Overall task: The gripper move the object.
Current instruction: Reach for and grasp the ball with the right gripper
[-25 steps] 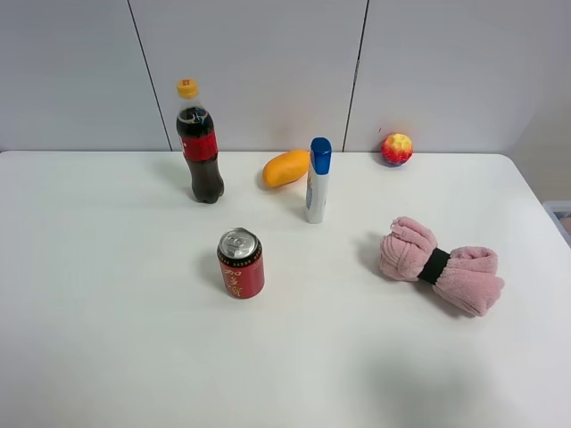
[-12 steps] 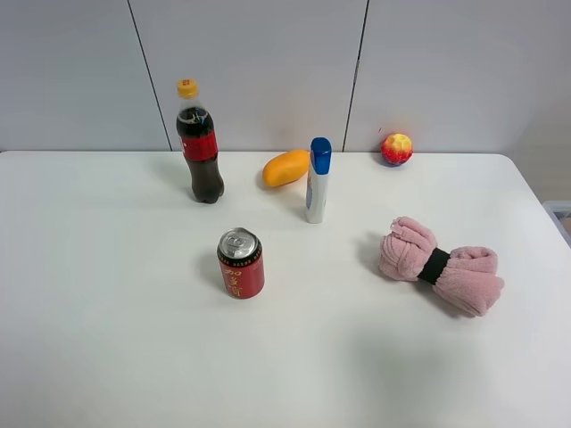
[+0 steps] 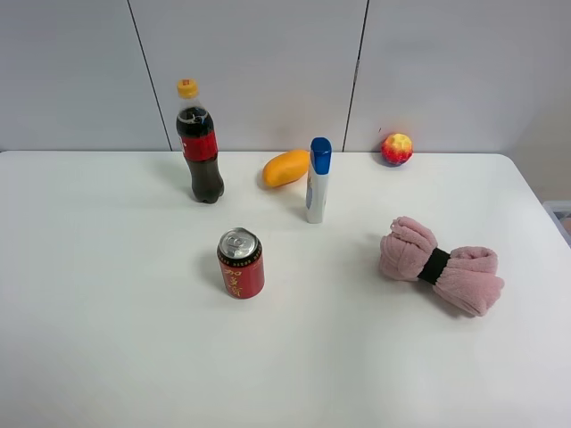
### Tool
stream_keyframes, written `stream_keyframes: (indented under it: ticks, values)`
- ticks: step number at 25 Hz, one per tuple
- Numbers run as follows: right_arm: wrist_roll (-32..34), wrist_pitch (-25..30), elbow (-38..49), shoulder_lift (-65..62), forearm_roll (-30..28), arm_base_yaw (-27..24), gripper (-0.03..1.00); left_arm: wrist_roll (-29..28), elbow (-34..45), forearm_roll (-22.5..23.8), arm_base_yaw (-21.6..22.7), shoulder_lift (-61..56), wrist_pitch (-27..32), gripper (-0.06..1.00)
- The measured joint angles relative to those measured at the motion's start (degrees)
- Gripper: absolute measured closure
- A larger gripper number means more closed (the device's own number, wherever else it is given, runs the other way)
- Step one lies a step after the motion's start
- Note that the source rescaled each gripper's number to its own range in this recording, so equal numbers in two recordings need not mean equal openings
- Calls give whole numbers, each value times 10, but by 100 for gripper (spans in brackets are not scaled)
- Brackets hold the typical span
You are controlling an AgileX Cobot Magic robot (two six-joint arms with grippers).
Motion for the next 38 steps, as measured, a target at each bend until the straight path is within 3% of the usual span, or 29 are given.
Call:
stream_keyframes:
  ticks: [8, 22, 30, 38]
  values:
    - [0, -85, -11, 185, 17, 0, -3, -1, 0, 0, 0, 0, 0, -6]
    - [0, -392, -24, 457, 41, 15, -3, -1, 0, 0, 0, 0, 0, -6]
    - [0, -468, -125, 623, 37, 73, -3, -2, 0, 0, 0, 0, 0, -6]
    - [0, -523, -150, 714, 73, 80, -3, -2, 0, 0, 0, 0, 0, -6]
